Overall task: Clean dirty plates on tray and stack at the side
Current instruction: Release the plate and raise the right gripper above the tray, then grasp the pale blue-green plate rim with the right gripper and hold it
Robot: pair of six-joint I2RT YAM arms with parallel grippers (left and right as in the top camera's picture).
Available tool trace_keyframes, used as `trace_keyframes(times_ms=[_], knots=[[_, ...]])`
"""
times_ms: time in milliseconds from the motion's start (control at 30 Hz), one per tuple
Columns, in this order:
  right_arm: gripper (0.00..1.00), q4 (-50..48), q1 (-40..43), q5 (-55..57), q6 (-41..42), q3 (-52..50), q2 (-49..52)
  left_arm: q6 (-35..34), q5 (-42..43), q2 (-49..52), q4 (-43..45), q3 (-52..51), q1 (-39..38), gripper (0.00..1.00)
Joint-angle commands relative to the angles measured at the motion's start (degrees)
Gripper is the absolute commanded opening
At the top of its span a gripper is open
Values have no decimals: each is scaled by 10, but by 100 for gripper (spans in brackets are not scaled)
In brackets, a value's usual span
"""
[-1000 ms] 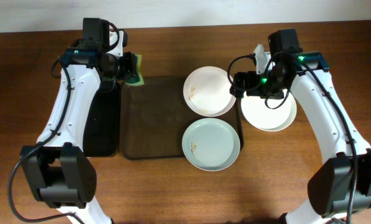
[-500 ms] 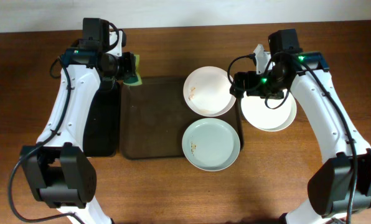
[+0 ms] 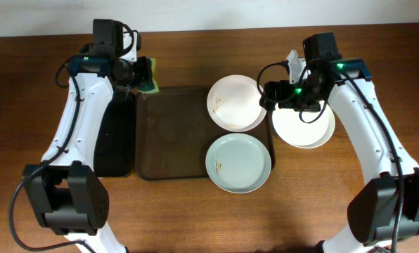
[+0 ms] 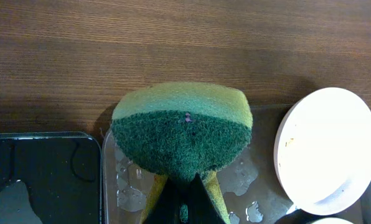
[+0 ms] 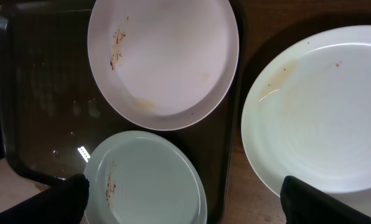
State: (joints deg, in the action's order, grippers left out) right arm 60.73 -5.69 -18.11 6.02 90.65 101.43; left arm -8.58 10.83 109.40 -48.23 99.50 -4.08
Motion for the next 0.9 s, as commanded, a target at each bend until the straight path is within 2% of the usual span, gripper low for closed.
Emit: trace_keyframes(times_ms=[0, 167, 433, 600, 733, 867], knots=[[98, -1, -3, -5, -2, 5, -4, 11, -6, -4, -7, 10, 1, 1], [98, -1, -3, -5, -2, 5, -4, 11, 6, -4, -29, 10, -5, 1], [98, -14, -3, -23, 28, 5, -4, 8, 16, -4, -123, 10, -43, 1], [98, -3, -3, -46, 38, 5, -4, 2, 16, -4, -130, 10, -70, 1], [81, 69, -3, -44, 39, -5, -4, 2, 16, -4, -132, 10, -83, 1], [74, 131, -5, -44, 39, -59, -4, -6, 16, -4, -136, 10, -82, 1]])
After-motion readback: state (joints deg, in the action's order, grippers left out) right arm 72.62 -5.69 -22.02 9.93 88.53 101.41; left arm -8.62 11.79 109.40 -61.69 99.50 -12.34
